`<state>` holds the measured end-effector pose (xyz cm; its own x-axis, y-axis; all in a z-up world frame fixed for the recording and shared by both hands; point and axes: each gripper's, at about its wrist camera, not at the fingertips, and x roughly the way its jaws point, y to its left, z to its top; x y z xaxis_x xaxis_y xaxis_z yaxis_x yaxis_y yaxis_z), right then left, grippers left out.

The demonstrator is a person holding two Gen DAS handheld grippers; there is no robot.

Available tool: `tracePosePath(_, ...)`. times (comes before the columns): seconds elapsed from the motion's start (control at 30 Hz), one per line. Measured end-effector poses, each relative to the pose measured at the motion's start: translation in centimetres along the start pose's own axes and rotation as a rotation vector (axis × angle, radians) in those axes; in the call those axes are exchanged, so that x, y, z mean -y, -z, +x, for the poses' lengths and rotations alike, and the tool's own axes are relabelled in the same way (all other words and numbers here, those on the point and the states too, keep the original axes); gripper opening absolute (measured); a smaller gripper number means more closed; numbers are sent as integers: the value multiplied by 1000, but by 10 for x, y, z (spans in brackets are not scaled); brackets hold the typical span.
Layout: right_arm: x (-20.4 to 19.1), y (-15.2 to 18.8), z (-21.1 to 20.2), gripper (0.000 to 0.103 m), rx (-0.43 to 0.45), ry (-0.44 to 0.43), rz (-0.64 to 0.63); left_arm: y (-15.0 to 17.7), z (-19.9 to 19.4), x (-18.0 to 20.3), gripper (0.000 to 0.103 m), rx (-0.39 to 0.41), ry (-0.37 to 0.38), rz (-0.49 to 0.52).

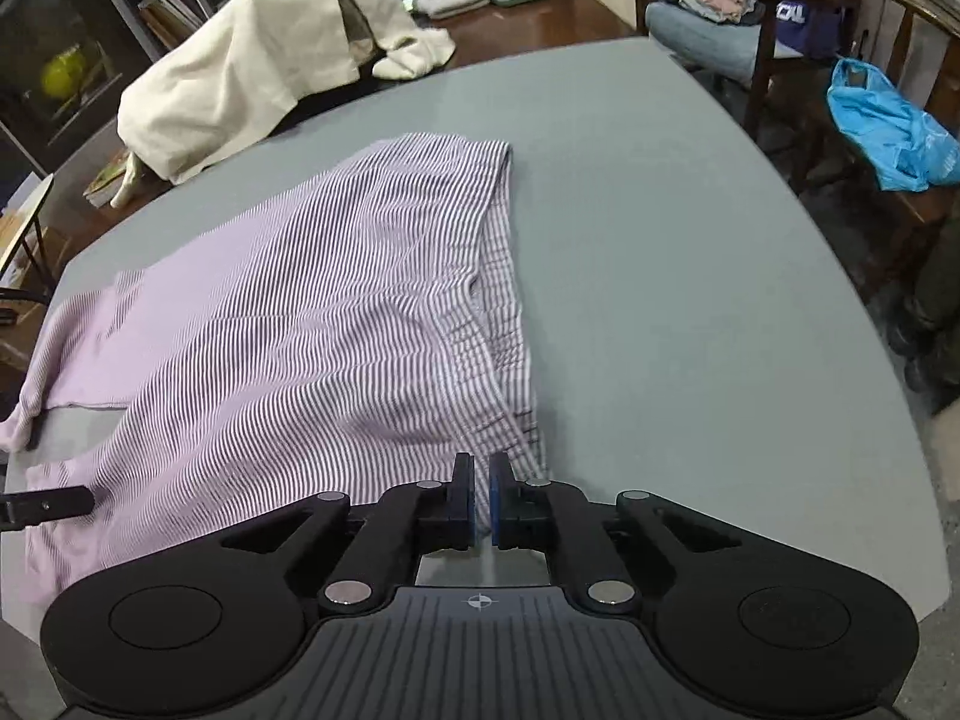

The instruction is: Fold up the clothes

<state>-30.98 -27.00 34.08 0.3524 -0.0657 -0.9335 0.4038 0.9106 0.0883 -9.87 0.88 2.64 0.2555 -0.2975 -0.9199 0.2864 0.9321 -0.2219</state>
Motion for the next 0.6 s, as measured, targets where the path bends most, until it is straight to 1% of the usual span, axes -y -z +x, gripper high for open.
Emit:
tracePosePath(0.1, -1, -1, 4, 5, -15, -23, -13, 1, 0, -1, 82, -4, -2, -8)
tracePosePath(0.23, -1, -3, 10, 7, -34, -34, -19, -3, 2, -5, 82, -8, -5, -31)
tracePosePath(0.3, -2, -3, 10, 9, -31, -50, -26, -5, 1, -6, 82, -8, -8, -39)
tracePosePath(0.37, -2, -3, 10, 12, -15, -87, -22, -6, 2, -6, 82, -10, -7, -42)
tracePosePath(0.4, -2, -2, 9, 18, -5, -95, -23, -6, 2, -6, 82, -11, -7, -44)
tracePosePath(0.43, -2, -2, 9, 27, 7, -92, -30, -7, 2, -6, 83, -13, -6, -44)
tracePosePath(0.47, -3, -1, 8, 31, 22, -91, -38, -7, 3, -6, 83, -14, -6, -45)
tracePosePath(0.5, -4, 0, 7, 46, 33, -99, -46, -7, 3, -6, 84, -15, -6, -45)
tracePosePath(0.53, -4, 0, 7, 70, 30, -114, -49, -7, 3, -6, 84, -15, -6, -44)
tracePosePath(0.57, -5, 1, 7, 81, 26, -126, -52, -7, 4, -6, 84, -16, -6, -44)
tracePosePath(0.6, -6, 1, 8, 94, 20, -121, -58, -7, 4, -6, 84, -16, -6, -45)
